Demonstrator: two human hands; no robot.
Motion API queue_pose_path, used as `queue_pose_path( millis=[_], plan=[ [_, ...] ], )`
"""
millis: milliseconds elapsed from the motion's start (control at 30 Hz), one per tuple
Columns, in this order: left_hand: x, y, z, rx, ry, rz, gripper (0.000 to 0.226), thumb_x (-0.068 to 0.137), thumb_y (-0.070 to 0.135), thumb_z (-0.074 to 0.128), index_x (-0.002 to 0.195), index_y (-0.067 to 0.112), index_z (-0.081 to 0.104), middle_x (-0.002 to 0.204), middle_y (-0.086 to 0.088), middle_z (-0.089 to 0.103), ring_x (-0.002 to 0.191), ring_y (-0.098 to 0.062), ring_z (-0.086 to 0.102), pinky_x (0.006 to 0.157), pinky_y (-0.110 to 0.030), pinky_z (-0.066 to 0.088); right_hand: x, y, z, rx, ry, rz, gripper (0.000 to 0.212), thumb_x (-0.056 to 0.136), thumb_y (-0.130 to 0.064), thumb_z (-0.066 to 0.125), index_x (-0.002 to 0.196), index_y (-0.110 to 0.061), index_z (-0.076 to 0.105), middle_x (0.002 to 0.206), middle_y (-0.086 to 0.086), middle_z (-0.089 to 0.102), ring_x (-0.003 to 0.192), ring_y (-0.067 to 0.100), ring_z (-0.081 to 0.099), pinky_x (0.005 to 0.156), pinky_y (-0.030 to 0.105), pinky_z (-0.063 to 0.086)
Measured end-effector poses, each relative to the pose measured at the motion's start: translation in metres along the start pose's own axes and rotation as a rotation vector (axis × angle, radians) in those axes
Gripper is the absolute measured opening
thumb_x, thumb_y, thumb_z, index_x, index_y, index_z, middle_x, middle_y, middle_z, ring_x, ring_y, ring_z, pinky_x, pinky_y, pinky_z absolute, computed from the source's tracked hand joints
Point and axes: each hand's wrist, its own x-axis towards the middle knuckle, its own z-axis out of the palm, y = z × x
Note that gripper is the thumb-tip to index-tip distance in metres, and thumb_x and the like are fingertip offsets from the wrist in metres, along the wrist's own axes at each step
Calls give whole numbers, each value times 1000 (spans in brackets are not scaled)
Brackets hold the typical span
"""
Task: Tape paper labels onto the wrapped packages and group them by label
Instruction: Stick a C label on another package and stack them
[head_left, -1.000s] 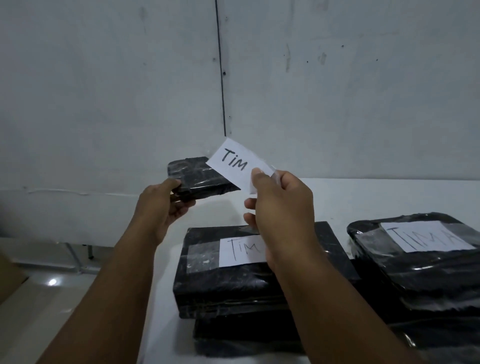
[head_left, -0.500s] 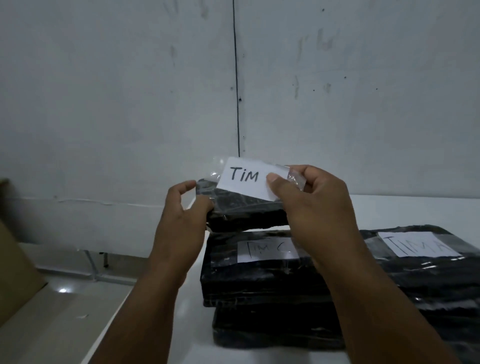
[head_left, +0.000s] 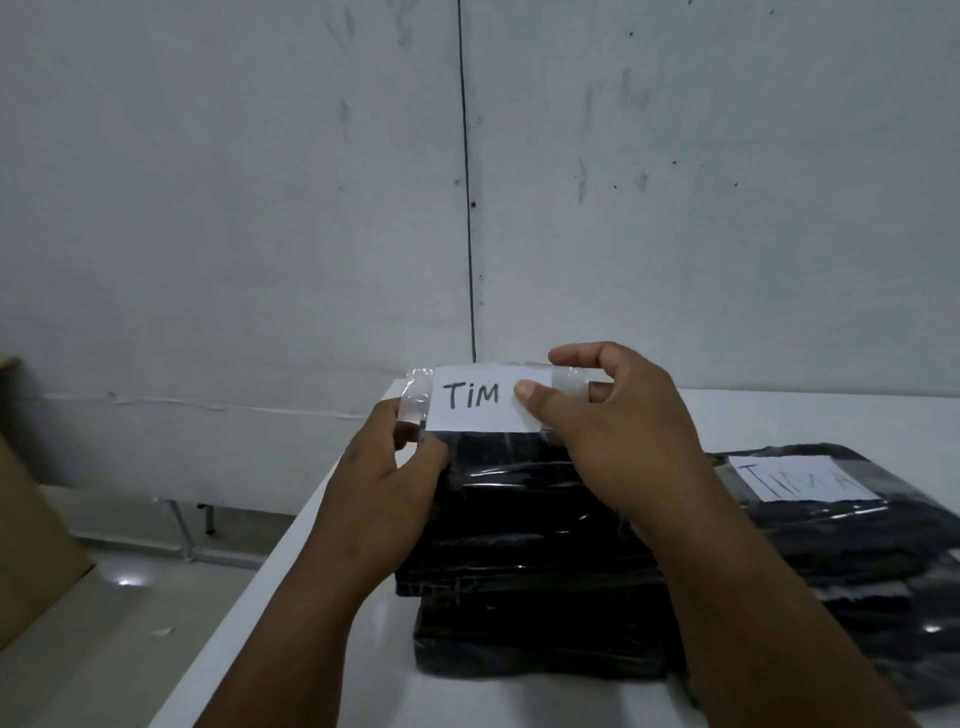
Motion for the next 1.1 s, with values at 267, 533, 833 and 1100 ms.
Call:
queue_pose_path(
  millis=[267, 533, 833, 1100],
  plan=[
    [4, 0, -2, -48, 61, 31, 43, 79, 57, 49, 115, 39, 65, 119, 16, 67, 116, -11, 60, 94, -39, 50, 7, 6, -5, 68, -22, 37, 35, 80, -44, 83, 110, -38, 66, 100, -3, 76, 81, 15, 75, 80, 39, 63],
    [14, 15, -4, -280, 157, 13, 37, 89, 57, 41, 98, 41, 74, 108, 30, 69, 121, -5, 58, 113, -44, 38, 9, 6, -10, 105, -37, 53, 33, 80, -38, 85, 109, -35, 68, 93, -2, 77, 73, 12, 74, 72, 32, 62],
    [18, 18, -1, -204, 204, 121, 28, 98, 34, 62, 77, 19, 73, 76, 5, 75, 64, -4, 65, 65, -24, 45, 10, 7, -11, 122, 2, 54, 28, 79, -37, 87, 101, -25, 74, 85, -3, 78, 61, 3, 70, 67, 25, 56],
    [24, 13, -2, -100, 257, 121, 27, 93, 36, 69, 69, 24, 71, 68, 14, 71, 65, 0, 61, 68, -27, 43, 10, 7, -15, -21, 139, -12, 18, 90, -41, 75, 83, -24, 76, 71, -9, 75, 69, 3, 70, 71, 23, 54]
  ],
)
